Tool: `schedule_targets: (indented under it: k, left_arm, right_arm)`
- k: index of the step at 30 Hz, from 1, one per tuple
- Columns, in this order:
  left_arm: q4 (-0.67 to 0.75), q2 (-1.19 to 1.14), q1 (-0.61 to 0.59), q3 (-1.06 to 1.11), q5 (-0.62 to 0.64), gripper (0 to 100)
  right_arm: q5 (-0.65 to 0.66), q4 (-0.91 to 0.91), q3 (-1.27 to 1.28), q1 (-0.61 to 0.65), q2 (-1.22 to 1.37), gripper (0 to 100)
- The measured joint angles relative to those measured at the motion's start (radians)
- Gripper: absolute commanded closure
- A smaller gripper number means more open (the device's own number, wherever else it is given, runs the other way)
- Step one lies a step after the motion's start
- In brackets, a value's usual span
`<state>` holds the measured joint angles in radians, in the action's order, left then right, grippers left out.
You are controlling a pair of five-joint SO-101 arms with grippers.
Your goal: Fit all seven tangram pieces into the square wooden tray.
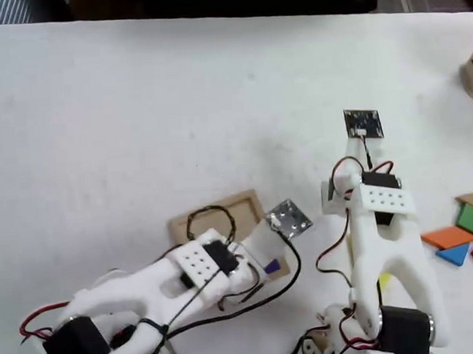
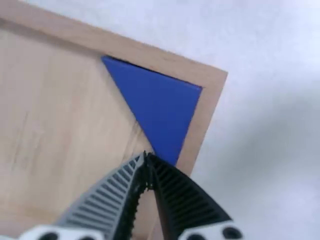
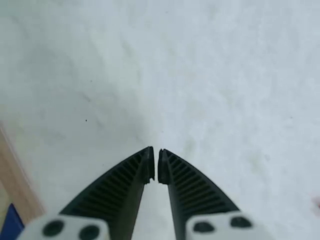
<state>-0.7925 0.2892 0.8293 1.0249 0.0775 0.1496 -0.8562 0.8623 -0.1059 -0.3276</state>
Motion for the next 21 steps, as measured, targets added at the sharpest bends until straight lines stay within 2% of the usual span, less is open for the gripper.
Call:
schedule_targets:
  k: [8, 12, 16, 21]
  left_arm:
    - [0.006, 0.012, -0.195, 0.000, 0.000, 98]
    - [0.009, 0.103, -0.334, 0.000, 0.000, 98]
    - [0.084, 0.236, -0.436, 0.051, 0.000, 98]
    - [0.169, 0.339, -0.531, 0.140, 0.000, 97]
  right_arm:
    - [0.002, -0.002, 0.000, -0.029, 0.000, 97.4]
    - [0.000, -0.046, -0.037, -0.069, 0.002, 97.4]
    - [0.002, -0.060, -0.044, -0.095, 0.002, 97.3]
    - [0.003, -0.112, -0.107, -0.184, 0.002, 84.2]
